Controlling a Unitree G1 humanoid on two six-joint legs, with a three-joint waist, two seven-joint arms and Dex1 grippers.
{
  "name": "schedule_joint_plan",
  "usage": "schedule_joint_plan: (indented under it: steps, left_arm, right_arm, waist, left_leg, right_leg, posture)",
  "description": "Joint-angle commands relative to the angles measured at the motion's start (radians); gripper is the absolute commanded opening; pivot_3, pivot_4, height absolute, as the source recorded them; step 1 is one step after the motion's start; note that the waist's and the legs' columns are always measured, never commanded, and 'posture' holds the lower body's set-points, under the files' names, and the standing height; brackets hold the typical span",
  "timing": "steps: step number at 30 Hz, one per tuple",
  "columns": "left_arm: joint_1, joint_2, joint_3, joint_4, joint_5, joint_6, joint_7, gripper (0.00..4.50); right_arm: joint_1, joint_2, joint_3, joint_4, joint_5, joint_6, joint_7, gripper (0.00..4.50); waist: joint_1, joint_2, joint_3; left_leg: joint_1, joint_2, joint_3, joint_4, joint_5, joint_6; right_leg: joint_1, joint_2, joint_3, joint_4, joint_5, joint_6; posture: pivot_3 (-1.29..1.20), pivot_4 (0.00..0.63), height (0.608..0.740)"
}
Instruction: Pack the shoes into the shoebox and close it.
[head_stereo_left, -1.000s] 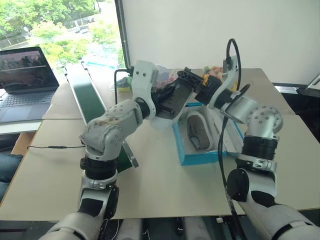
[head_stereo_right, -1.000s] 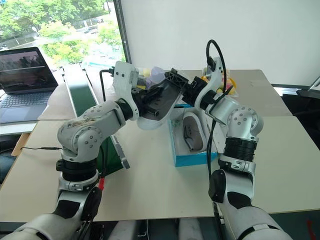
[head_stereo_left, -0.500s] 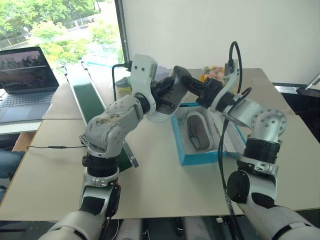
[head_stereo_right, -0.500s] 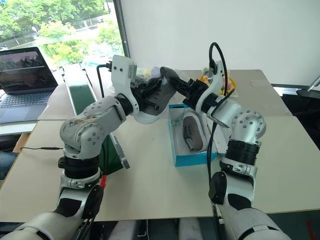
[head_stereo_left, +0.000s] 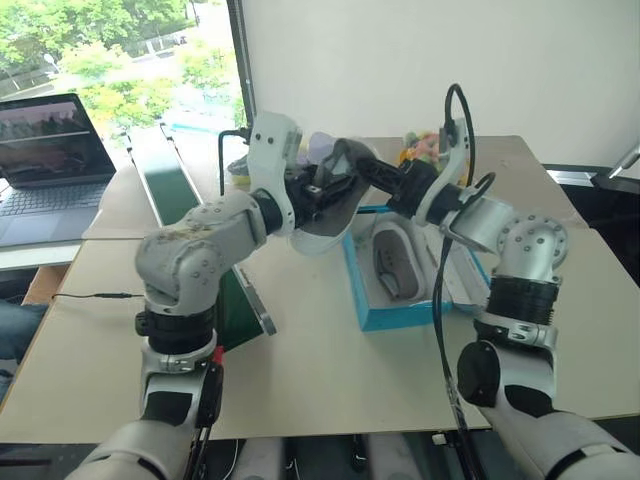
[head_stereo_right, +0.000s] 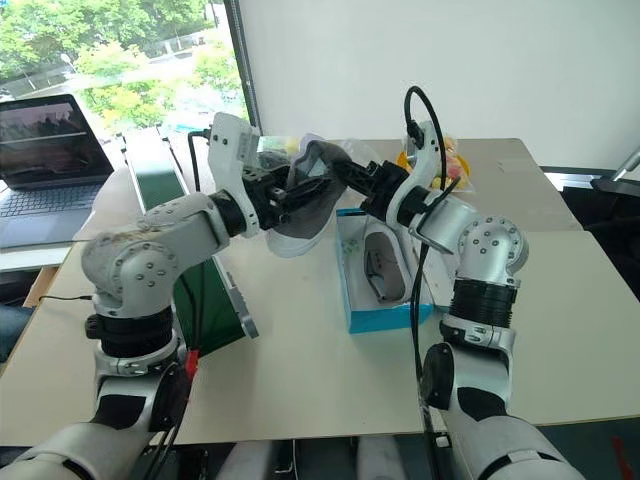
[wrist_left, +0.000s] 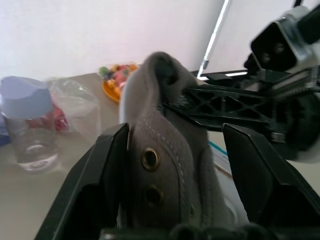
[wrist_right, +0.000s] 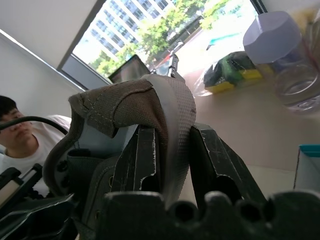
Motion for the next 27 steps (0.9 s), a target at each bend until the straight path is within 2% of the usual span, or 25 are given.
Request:
schedule_joint_plan:
  steps: [1,4,9,16,21,27]
  left_arm:
    - [0.005,0.076,0.07,-0.067,-0.084,0.04,-0.057,3.05]
    - [0.055,0.154,0.033,-0.107,-0.09,0.029,-0.113,3.05]
    - [0.122,0.216,-0.075,-0.164,-0.038,-0.056,-0.17,3.05]
    - [0.167,0.243,-0.135,-0.193,-0.007,-0.124,-0.199,3.05]
    - [0.214,0.359,-0.178,-0.222,0.005,-0.149,-0.307,3.05]
    - [0.219,0.396,-0.189,-0.213,0.013,-0.176,-0.338,3.05]
  right_arm:
    - [-0.077,-0.123,0.047,-0.007,-0.083,-0.08,0.081,0.45]
    - [-0.131,-0.233,0.131,0.034,-0.163,-0.112,0.173,0.45]
    - [-0.167,-0.313,0.225,0.105,-0.246,-0.096,0.262,0.45]
    - [-0.071,-0.344,0.325,0.131,-0.327,-0.096,0.357,0.45]
    - [-0.06,-0.363,0.374,0.151,-0.374,-0.105,0.42,0.45]
    - [-0.054,-0.363,0.413,0.167,-0.416,-0.086,0.477,0.45]
  waist:
    - [0.001,0.0,0.0]
    - [0.0,0.001,0.0]
    - [0.0,0.001,0.0]
    - [0.003,0.001,0.0]
    - [0.0,0.001,0.0]
    - [0.001,0.001,0.0]
  left_leg:
    - [0.0,0.0,0.0,0.0,0.0,0.0]
    - [0.0,0.0,0.0,0.0,0.0,0.0]
    - [0.0,0.0,0.001,-0.002,-0.001,0.001]
    - [-0.001,0.0,0.001,-0.002,-0.001,0.001]
    - [-0.002,0.0,0.002,-0.002,-0.001,0.002]
    - [-0.002,0.0,0.002,-0.002,-0.001,0.002]
  right_leg:
    - [0.0,0.0,0.0,0.0,0.0,0.0]
    - [0.0,0.0,0.0,-0.001,-0.001,0.0]
    - [0.001,0.0,0.0,-0.005,-0.001,-0.001]
    - [0.001,0.0,0.001,-0.006,-0.001,-0.001]
    - [0.0,0.0,0.001,-0.006,-0.001,0.0]
    - [0.0,0.0,0.001,-0.006,-0.003,-0.005]
  posture:
    - [0.0,0.15,0.74]
    - [0.0,0.15,0.74]
    - [0.0,0.15,0.74]
    - [0.0,0.15,0.74]
    - [0.0,0.15,0.74]
    - [0.0,0.15,0.74]
